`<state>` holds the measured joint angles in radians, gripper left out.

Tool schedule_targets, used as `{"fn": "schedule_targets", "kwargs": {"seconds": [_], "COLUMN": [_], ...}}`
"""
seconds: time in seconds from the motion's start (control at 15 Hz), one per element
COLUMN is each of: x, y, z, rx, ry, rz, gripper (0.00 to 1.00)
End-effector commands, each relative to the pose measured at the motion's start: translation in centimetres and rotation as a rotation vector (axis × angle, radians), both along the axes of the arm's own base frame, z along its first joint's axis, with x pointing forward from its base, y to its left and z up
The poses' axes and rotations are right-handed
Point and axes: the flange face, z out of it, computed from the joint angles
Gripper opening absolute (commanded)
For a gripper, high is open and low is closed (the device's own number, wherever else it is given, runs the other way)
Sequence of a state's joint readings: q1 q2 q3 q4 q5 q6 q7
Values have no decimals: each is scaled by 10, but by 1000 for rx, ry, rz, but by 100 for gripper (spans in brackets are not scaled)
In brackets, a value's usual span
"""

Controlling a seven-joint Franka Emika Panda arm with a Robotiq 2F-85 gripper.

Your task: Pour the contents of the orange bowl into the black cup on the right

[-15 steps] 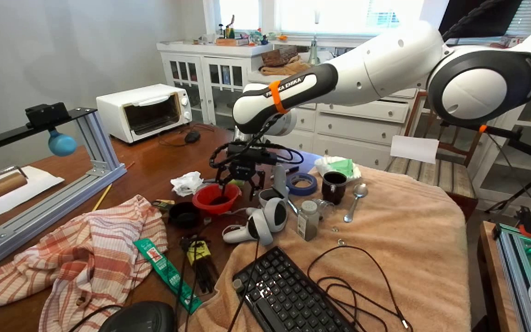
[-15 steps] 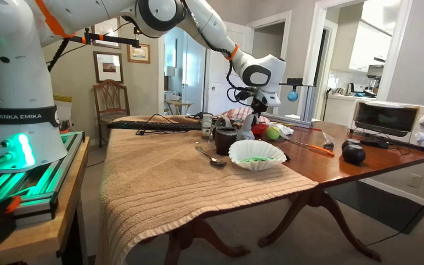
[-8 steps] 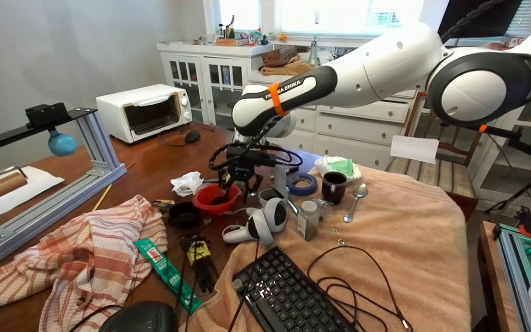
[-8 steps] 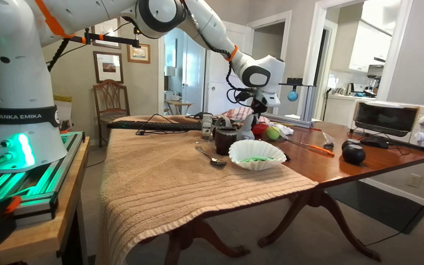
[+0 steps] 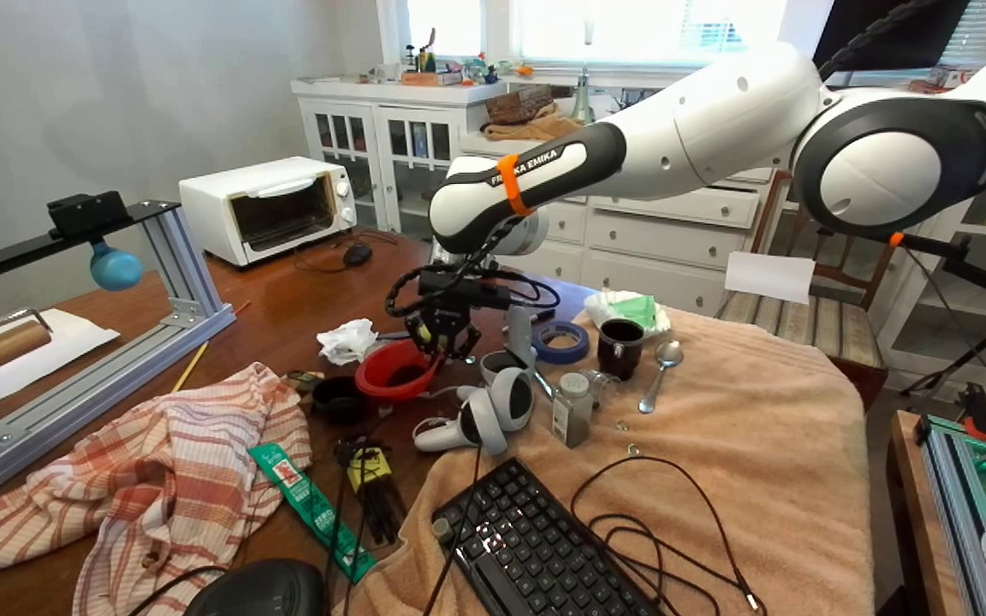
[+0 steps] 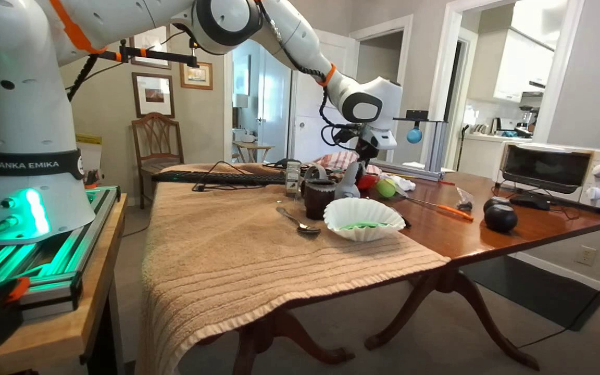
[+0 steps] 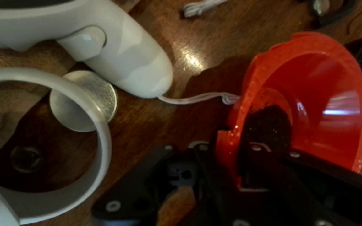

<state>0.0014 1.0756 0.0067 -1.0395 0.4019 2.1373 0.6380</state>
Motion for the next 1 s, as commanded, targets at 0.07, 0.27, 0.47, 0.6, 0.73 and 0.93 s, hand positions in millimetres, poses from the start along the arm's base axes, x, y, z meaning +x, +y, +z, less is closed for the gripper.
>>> {"fn": "schedule_targets", "kwargs": {"seconds": [0.07,0.27,0.47,0.6,0.73,0.93], "x": [1,0,0,-1,-3,-7], "y": [5,12,21,27,31,31], "z": [3,15,29,37,45,53], "rx": [-44,-90,-111,-120,-111,-67], "ry": [-18,-47,-108,-143,-178,-222], "rz": [13,33,63,73,88,105], "gripper": [2,2,2,2,2,2]}}
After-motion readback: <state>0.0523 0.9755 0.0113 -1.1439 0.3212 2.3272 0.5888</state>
